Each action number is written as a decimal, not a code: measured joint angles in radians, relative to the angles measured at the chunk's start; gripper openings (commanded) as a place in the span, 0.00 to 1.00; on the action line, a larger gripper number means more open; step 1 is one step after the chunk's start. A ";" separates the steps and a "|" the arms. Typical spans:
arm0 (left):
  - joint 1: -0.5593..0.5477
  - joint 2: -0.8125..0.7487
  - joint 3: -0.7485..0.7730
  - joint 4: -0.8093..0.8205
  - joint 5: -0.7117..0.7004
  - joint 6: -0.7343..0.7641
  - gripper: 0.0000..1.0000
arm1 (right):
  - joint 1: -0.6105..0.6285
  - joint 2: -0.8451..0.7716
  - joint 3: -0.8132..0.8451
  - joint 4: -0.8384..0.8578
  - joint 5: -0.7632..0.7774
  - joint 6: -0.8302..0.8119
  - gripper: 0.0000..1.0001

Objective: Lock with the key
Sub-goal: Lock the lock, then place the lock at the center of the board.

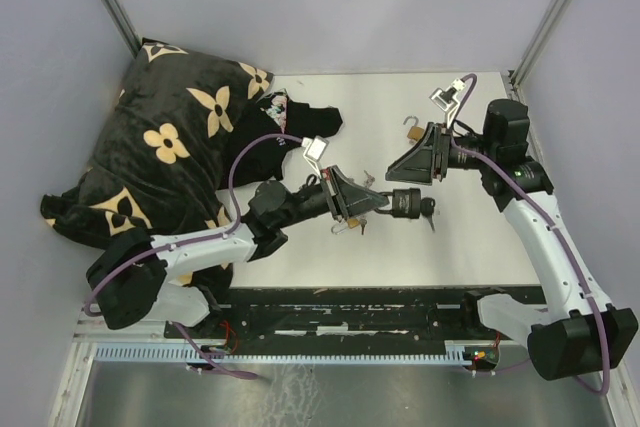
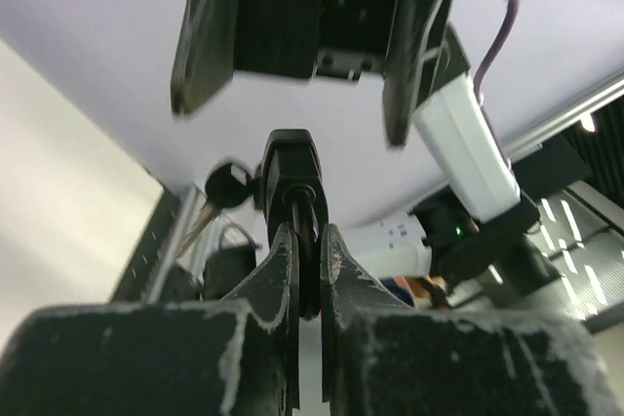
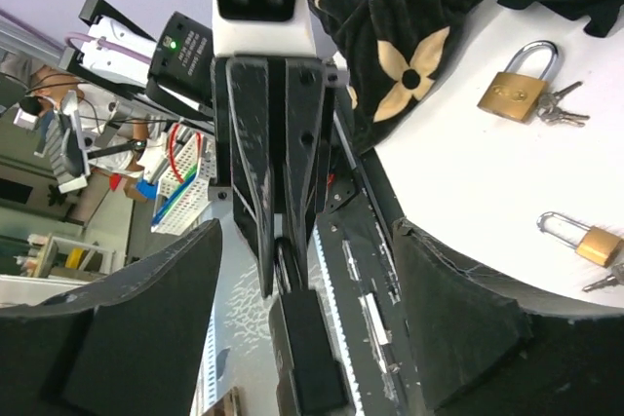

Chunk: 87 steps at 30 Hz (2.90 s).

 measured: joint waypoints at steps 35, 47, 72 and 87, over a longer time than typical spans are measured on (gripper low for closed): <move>0.492 0.344 0.051 -0.367 0.153 -0.111 0.08 | -0.310 -0.112 -0.328 0.159 0.085 -0.208 0.97; 0.537 0.610 0.377 -0.603 0.040 0.047 0.33 | -0.310 -0.146 -0.344 0.168 0.095 -0.219 0.97; 0.541 -0.256 0.152 -0.845 -0.365 0.602 0.99 | -0.344 -0.159 -0.344 0.163 0.155 -0.280 0.99; 0.541 -0.524 -0.152 -0.625 -0.087 0.457 1.00 | -0.339 0.350 -0.010 -0.025 0.455 -0.455 0.83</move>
